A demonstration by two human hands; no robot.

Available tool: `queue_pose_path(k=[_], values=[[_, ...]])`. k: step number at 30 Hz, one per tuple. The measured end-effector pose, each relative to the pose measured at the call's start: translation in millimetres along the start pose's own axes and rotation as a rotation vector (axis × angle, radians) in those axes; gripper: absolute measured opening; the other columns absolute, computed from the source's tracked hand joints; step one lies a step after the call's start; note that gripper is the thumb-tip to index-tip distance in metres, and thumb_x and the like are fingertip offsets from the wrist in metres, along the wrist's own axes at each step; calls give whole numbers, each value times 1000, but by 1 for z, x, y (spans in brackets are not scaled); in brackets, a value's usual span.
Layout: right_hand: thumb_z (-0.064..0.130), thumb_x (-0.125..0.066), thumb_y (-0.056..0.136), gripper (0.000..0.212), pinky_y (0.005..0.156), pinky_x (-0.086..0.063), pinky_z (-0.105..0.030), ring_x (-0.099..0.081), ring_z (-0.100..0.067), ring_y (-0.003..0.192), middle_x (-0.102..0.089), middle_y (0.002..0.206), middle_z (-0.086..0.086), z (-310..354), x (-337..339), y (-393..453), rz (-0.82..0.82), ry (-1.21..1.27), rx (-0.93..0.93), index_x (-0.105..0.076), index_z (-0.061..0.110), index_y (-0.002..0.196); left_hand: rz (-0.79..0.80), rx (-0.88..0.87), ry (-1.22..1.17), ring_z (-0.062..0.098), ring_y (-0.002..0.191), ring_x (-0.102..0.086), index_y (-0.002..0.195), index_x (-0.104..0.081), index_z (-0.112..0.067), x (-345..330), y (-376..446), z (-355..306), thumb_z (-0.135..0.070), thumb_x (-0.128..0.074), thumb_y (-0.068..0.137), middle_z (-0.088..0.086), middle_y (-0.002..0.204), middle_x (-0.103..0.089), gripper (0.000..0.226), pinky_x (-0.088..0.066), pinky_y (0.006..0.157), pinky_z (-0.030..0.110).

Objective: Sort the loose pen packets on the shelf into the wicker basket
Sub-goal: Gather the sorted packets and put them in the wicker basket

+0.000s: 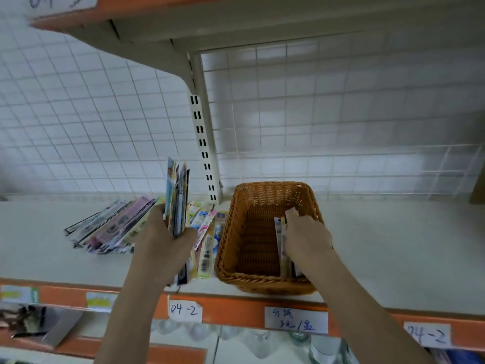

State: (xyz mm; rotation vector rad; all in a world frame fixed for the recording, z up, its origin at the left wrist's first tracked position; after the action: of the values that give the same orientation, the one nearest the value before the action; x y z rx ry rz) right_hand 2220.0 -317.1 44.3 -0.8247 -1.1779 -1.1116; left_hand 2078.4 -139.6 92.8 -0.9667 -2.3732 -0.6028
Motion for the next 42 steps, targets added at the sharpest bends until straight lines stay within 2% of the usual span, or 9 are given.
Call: queue_pose_path(k=[5, 12, 16, 18, 22, 25, 31, 37, 42], values=[[18, -49, 92, 35, 81, -47, -34, -51, -27, 114, -50, 122, -11, -4, 16, -2, -83, 101, 31, -44, 9, 126, 233, -10, 51, 16, 55, -47, 97, -47, -13, -36, 13, -40, -20, -60, 83, 3, 69, -49, 21, -35, 48, 25], [15, -48, 89, 19, 70, -45, -37, -55, -36, 91, -61, 88, -16, -78, 13, 19, -405, 287, -29, -62, 3, 94, 464, 8, 202, 6, 59, -39, 77, -38, -26, -92, 24, -47, -17, -58, 84, -6, 72, -39, 23, -34, 51, 20], [22, -41, 94, 30, 92, -39, -39, -45, -32, 114, -54, 120, -14, -121, -27, 27, -171, 86, -168, -53, 8, 118, 467, 40, 277, 4, 60, -35, 72, -31, -29, -117, 26, -39, -19, -60, 84, -8, 71, -30, 33, -33, 51, 21], [24, -36, 95, 33, 96, -36, -36, -42, -30, 119, -50, 126, -13, -127, -38, 29, -132, 73, -173, -49, 9, 122, 473, 65, 339, 7, 60, -40, 99, -44, -19, -126, 25, -36, -20, -63, 84, -4, 73, -37, 24, -34, 47, 21], [22, -34, 95, 34, 98, -35, -36, -42, -29, 119, -49, 127, -12, -126, -42, 31, -162, 68, -160, -48, 9, 124, 450, 6, 404, 17, 81, -54, 141, -20, -8, -138, 20, -34, -25, -67, 83, -1, 88, -50, 77, -40, 57, 19], [22, -34, 95, 35, 98, -35, -36, -42, -30, 119, -49, 127, -13, -126, -43, 31, -160, 58, -162, -48, 9, 124, 387, -104, 513, 27, 111, -54, 140, -23, -13, -140, 19, -37, -32, -68, 82, 10, 125, -51, 75, -44, 78, 30], [22, -33, 96, 34, 99, -34, -35, -41, -30, 121, -48, 128, -13, -125, -42, 31, -152, 57, -163, -47, 8, 124, 409, -216, 661, 27, 105, -58, 130, -47, -15, -149, 20, -32, -30, -55, 91, 9, 123, -55, 42, -50, 82, 36], [16, -42, 93, 35, 99, -36, -36, -42, -29, 122, -50, 130, -12, -117, -37, 27, -196, 180, -109, -49, 9, 126, 299, -322, 654, 18, 68, -49, 74, -49, -15, -141, 24, -30, -39, -49, 92, 0, 73, -45, 30, -40, 58, 28], [15, -47, 92, 24, 77, -46, -32, -59, -26, 97, -64, 107, -8, -100, -5, 21, -306, 424, -68, -60, 10, 112, 124, -432, 357, 14, 77, -62, 92, -66, -18, -108, 22, -27, -31, -53, 91, -2, 85, -67, 19, -54, 70, 32]])
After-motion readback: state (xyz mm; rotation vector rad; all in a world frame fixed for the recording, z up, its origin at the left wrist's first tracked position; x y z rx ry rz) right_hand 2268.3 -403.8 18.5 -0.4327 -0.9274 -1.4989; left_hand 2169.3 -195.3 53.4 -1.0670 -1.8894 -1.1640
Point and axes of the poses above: each hand's wrist, its own y-axis towards the middle knuckle, its own x-axis out of the back of the hand, z = x × y, the point moved 3 cm from there along y, towards the middle knuckle
